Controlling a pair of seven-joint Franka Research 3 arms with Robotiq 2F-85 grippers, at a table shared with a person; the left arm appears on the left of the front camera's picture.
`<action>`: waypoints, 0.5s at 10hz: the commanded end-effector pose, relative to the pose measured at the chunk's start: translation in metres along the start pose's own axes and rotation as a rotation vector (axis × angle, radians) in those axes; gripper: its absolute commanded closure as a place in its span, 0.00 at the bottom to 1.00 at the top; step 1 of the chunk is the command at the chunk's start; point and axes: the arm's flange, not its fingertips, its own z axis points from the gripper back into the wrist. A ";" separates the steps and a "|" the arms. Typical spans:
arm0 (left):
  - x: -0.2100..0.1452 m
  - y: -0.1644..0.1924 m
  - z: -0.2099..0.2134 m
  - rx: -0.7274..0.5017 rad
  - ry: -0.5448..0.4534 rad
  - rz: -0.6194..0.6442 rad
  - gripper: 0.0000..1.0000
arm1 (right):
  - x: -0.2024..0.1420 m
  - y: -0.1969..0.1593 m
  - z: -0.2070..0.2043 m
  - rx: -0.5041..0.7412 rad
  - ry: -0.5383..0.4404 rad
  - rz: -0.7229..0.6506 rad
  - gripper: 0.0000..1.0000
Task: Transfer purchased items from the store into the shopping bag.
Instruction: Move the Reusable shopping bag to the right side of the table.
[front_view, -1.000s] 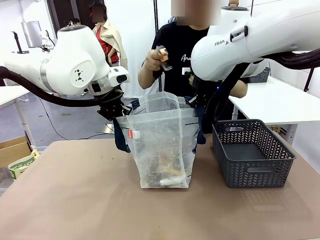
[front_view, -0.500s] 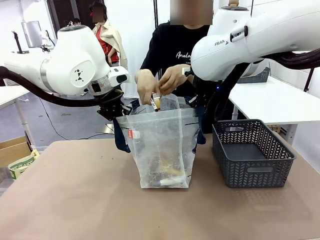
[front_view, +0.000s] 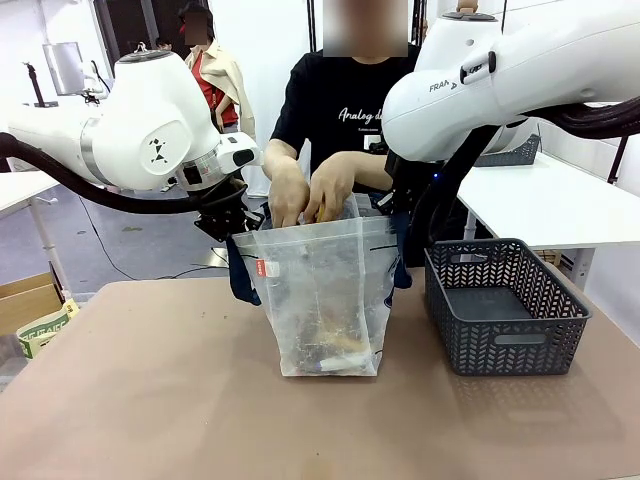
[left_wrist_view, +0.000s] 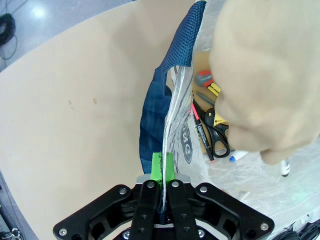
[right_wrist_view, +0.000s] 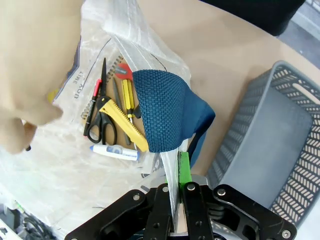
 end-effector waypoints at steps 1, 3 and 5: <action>0.000 0.001 0.000 -0.002 -0.002 0.005 1.00 | 0.000 0.000 0.001 -0.001 -0.002 -0.001 1.00; 0.000 0.001 0.000 -0.002 -0.002 0.005 1.00 | 0.000 0.000 0.001 -0.001 -0.002 -0.001 1.00; 0.000 0.001 0.000 -0.002 -0.002 0.005 1.00 | 0.000 0.000 0.001 -0.001 -0.002 -0.001 1.00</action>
